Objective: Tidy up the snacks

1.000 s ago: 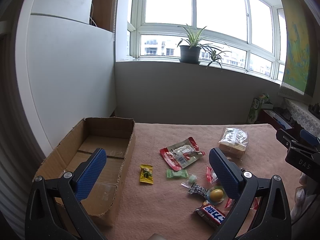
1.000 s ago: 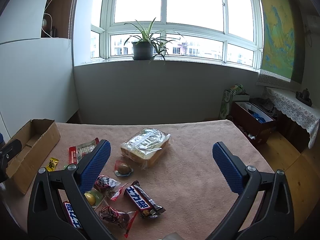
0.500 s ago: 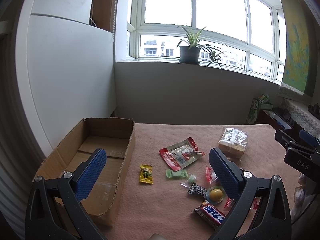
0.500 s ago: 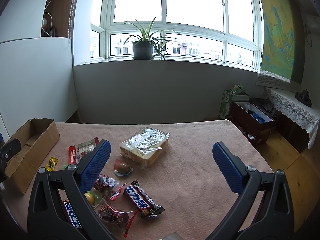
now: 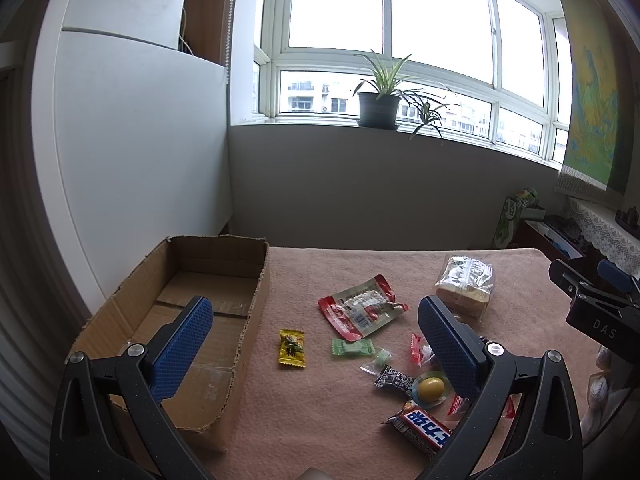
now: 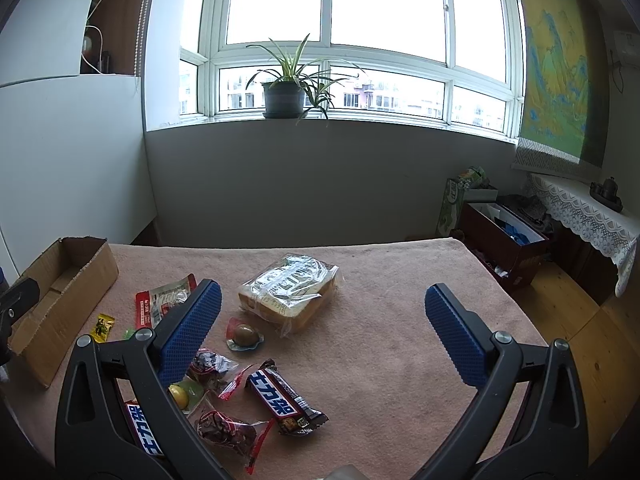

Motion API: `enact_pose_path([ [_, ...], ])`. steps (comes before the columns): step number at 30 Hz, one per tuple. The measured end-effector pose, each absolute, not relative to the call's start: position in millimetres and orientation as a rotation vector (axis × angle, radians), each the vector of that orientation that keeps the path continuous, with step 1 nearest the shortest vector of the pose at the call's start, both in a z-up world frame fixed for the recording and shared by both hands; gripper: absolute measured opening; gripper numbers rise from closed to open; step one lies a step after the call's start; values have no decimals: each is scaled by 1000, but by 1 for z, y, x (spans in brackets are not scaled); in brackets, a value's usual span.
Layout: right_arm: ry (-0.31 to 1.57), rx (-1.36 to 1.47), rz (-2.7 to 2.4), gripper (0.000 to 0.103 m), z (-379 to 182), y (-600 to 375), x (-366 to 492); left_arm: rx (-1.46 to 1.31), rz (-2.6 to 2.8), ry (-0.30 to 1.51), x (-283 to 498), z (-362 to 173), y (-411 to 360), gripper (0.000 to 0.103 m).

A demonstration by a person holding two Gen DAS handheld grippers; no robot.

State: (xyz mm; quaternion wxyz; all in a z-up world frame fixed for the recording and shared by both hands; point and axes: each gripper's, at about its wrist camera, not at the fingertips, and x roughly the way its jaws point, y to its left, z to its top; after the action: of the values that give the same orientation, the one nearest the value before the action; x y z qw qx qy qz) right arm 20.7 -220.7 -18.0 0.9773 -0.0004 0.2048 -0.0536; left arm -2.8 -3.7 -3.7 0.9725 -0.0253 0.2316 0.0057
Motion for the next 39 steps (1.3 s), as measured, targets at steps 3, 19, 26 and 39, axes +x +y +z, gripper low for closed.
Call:
enact_pose_path([
  [3, 412, 0, -108, 103, -18, -221, 21, -50, 11, 467, -3, -4, -4, 102],
  [19, 414, -2, -109, 103, -18, -221, 20, -50, 9, 467, -4, -4, -5, 102],
  [26, 419, -12, -109, 103, -21, -222, 18, -47, 6, 467, -5, -4, -5, 102],
  [39, 508, 58, -34, 103, -31, -254, 20, -45, -18, 498, -11, -15, -1, 102],
])
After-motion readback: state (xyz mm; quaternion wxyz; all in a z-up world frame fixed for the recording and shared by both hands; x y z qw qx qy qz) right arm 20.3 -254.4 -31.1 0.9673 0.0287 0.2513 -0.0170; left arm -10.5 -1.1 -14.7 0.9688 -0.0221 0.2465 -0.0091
